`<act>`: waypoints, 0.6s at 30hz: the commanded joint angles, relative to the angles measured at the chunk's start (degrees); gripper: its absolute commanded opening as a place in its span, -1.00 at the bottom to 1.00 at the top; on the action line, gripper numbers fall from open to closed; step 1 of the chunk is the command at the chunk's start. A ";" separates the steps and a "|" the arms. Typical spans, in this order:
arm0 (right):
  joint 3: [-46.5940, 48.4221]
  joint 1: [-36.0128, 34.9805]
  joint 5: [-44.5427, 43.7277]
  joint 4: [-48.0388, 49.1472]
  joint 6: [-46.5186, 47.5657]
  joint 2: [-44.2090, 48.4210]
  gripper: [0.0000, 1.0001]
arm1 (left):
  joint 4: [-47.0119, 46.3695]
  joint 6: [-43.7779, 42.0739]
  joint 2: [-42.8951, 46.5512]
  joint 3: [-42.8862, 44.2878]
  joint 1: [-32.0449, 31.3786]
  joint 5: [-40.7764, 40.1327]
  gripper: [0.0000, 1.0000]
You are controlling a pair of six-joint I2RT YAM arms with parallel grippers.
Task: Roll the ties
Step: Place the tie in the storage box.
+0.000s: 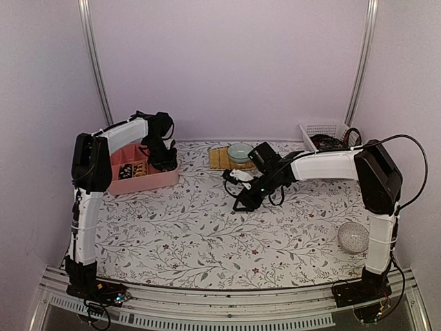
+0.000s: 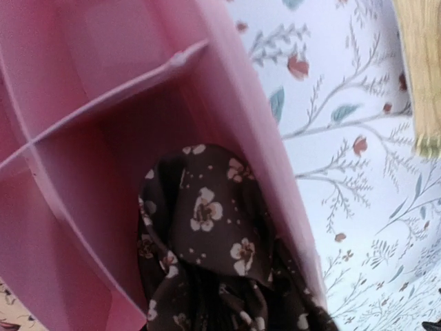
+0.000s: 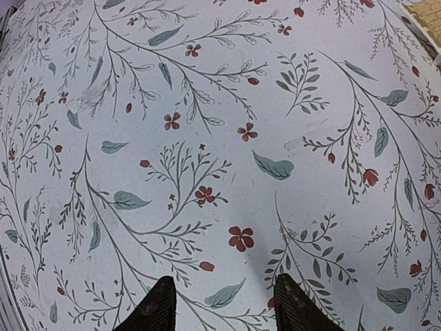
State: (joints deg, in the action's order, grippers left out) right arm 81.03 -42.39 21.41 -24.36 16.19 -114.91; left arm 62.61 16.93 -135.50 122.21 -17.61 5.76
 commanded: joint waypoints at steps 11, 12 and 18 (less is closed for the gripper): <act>0.58 -0.38 0.56 -0.81 -2.93 11.20 -0.03 | 7.26 0.29 10.22 -20.58 -15.52 -5.01 -0.99; 0.61 -0.35 0.76 -0.83 -2.98 11.33 -0.03 | 7.05 0.45 10.91 -20.14 -15.65 -5.69 -0.89; 0.66 -0.41 0.68 -0.74 -3.07 11.41 -0.02 | 5.93 0.41 11.50 -15.72 -15.94 -6.99 -0.27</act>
State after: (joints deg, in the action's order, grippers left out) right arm 81.03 -42.39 21.58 -24.64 13.78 -111.61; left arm 68.53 17.17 -126.21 103.57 -34.06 0.75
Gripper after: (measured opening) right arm 0.485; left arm 0.323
